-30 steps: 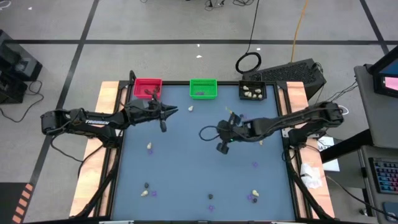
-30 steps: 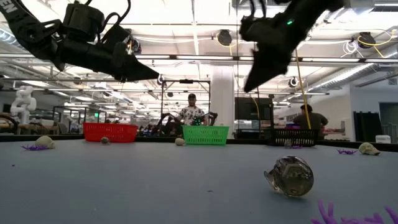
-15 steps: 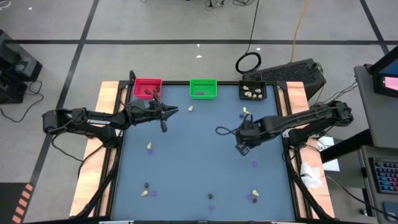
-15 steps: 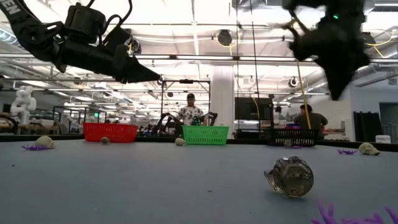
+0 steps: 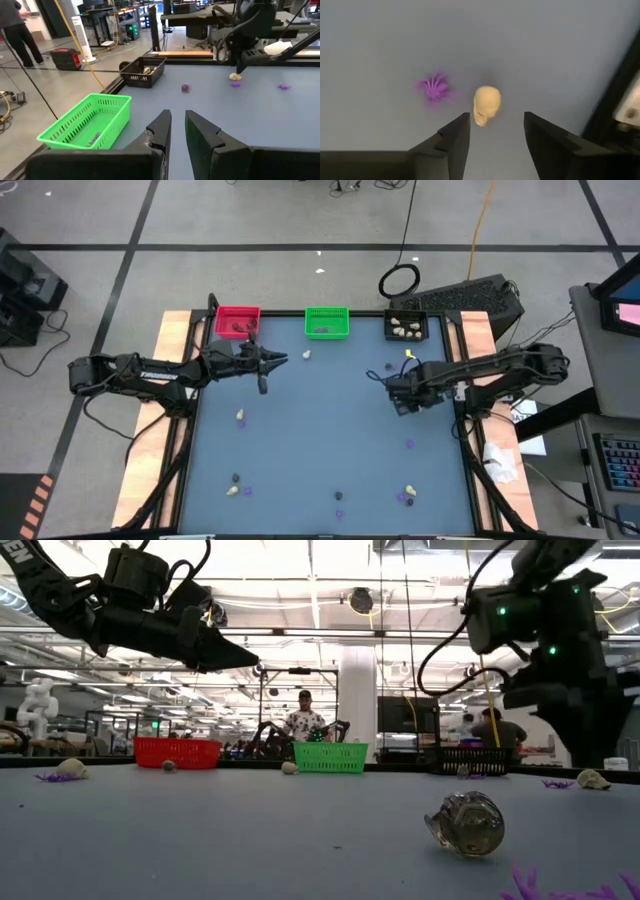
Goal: Sort Halloween decoration
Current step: Put the white skull toy into the black bin
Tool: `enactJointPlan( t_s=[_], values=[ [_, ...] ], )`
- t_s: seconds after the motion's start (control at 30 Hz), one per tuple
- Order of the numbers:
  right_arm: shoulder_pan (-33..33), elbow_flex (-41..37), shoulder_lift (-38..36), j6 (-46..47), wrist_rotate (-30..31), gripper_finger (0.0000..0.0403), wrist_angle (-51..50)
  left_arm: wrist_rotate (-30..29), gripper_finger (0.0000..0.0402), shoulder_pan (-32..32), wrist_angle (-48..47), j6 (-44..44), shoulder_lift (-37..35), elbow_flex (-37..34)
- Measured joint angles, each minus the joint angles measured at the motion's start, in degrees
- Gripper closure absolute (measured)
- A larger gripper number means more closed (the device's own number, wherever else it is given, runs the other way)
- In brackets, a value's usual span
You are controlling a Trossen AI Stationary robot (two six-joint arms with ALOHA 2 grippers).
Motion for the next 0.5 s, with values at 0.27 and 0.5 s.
enactJointPlan(
  t_s=[0.27, 0.5],
  values=[
    [-3.13, -3.48, -0.93, -1.13, -2.40, 0.0244, 6.67, 0.02, 0.0350, 0.00, -0.15, -0.02, 0.00, 0.00],
    [-5.00, -4.98, -0.92, -2.47, -2.59, 0.0254, 8.25, 0.02, 0.0350, 0.00, -0.26, -0.04, 0.00, 0.00]
  ],
)
